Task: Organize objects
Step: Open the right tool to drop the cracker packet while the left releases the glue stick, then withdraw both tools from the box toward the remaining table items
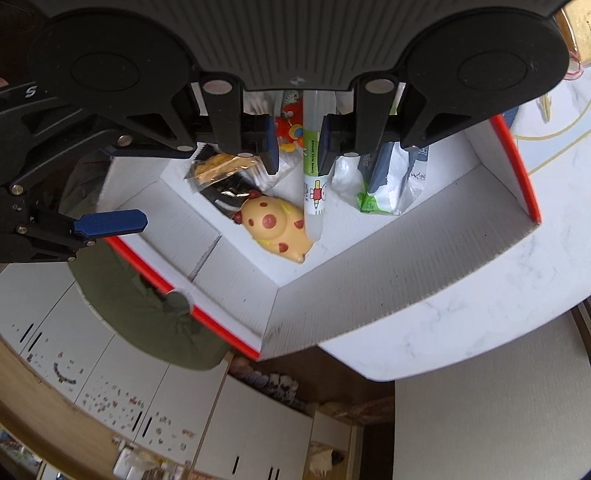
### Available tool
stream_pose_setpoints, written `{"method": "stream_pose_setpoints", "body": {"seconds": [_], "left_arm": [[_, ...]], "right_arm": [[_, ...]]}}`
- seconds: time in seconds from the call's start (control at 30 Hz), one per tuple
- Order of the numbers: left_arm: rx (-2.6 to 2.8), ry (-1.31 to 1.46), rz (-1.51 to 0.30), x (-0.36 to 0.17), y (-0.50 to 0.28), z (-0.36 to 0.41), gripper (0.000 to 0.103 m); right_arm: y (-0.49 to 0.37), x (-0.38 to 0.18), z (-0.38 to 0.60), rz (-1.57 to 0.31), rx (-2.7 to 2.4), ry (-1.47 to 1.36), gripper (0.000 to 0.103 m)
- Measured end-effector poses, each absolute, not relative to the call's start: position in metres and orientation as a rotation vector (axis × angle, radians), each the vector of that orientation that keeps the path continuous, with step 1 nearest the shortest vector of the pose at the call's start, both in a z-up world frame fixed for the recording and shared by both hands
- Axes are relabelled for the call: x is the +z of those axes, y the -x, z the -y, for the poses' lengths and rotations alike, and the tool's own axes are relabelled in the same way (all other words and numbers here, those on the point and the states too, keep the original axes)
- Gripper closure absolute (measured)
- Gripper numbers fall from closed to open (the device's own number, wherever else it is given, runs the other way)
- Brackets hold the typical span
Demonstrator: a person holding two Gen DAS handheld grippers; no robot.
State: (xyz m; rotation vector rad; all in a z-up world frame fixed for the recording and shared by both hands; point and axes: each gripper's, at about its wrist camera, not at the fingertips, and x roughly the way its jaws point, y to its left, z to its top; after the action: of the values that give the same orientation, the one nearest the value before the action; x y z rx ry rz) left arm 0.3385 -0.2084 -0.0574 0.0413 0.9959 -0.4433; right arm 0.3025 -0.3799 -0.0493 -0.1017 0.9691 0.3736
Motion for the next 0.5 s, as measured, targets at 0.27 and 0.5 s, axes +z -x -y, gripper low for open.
{"method": "stream_pose_setpoints", "body": {"seconds": [0.27,0.5], "left_arm": [[-0.483,-0.019,-0.927,-0.025,-0.310,0.188,0.082],[-0.474,-0.043,-0.854,-0.001,-0.280,0.162,0.082]], "right_arm": [[-0.283,-0.021,0.371,-0.896,0.384,0.068,0.020],[-0.264,-0.005,0.348,-0.849,0.399,0.041,0.015]]}}
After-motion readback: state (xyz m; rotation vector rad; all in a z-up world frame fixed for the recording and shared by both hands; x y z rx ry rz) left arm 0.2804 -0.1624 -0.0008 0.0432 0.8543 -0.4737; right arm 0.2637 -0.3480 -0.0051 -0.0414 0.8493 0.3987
